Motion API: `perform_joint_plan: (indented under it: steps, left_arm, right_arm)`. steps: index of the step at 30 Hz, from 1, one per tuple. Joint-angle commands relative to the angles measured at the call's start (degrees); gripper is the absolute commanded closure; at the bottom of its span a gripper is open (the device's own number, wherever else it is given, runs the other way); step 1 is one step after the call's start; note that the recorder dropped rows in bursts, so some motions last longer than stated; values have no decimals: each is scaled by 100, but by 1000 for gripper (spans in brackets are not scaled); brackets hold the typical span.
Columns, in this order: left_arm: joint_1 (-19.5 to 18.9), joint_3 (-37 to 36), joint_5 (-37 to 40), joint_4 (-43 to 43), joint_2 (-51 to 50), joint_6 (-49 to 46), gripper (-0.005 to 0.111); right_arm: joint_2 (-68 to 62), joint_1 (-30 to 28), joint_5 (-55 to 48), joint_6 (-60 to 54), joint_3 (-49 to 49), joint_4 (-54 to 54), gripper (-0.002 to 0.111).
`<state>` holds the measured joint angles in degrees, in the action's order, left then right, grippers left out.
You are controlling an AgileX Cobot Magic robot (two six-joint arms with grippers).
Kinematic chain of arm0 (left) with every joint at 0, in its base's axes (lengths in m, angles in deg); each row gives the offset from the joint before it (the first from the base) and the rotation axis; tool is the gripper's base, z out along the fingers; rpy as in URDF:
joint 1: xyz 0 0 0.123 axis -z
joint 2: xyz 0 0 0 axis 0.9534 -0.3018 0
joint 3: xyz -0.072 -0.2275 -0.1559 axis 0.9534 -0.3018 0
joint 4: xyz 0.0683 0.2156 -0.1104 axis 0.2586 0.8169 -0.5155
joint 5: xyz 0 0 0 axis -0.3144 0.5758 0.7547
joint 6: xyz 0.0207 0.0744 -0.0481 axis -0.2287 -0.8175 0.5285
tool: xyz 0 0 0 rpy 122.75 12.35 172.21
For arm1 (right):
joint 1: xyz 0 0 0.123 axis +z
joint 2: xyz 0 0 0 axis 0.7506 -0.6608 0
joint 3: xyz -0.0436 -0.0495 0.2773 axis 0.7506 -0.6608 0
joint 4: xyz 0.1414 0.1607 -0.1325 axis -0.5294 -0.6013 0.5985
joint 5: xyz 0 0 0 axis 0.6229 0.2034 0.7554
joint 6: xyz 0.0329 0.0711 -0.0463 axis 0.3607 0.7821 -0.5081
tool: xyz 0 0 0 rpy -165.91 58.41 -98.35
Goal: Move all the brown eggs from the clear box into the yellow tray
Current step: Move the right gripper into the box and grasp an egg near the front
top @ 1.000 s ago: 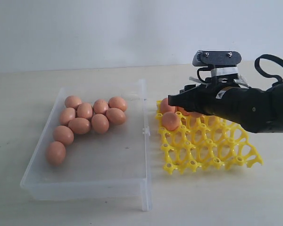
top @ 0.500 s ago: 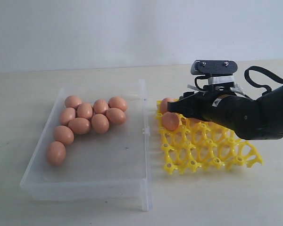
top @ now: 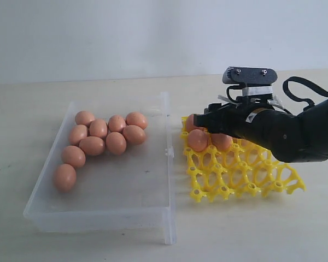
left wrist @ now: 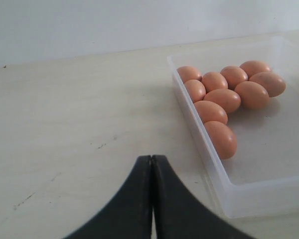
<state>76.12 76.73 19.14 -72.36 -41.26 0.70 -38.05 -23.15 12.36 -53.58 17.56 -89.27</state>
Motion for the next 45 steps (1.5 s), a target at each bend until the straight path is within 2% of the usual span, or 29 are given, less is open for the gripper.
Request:
perform_joint_plan:
  steps: [1,7,9,12,15,17,21,26,32,38,45]
  left_arm:
    - [25,23,-56,-16,32,-2,107]
    - [25,23,-56,-16,32,-2,107]
    - [25,23,-56,-16,32,-2,107]
    - [25,23,-56,-16,32,-2,107]
    - [25,23,-56,-16,32,-2,107]
    - [25,23,-56,-16,32,-2,107]
    - [25,23,-56,-16,32,-2,107]
    - [25,23,-56,-16,32,-2,107]
    - [25,23,-56,-16,32,-2,107]
    - [25,23,-56,-16,32,-2,107]
    - [25,23,-56,-16,32,-2,107]
  right_arm:
    - [4,-31,129,-3,-18,69,45]
    - [125,-31,106,-13,-18,44,45]
    - [330,-31,-185,-20,54,44,47]
    - [714,59,-1318,-83,463,142,60]
    - [928,328,-2879,-867,1211,234,82]
    - [873,599,-4020,-1618,1808,127,86]
    - [382,1031,-5766,-2100,2916,-348,76]
    - [-657,1083,-7159,-2263,4253,-1317,60]
    - [-1752,1083,-7458,-1776,5328,-1956,58]
    - [-2442,1083,-7837,-1958,5633,-3794,58]
    - [-2836,1216,-7905,-1959,5807,-3987,58]
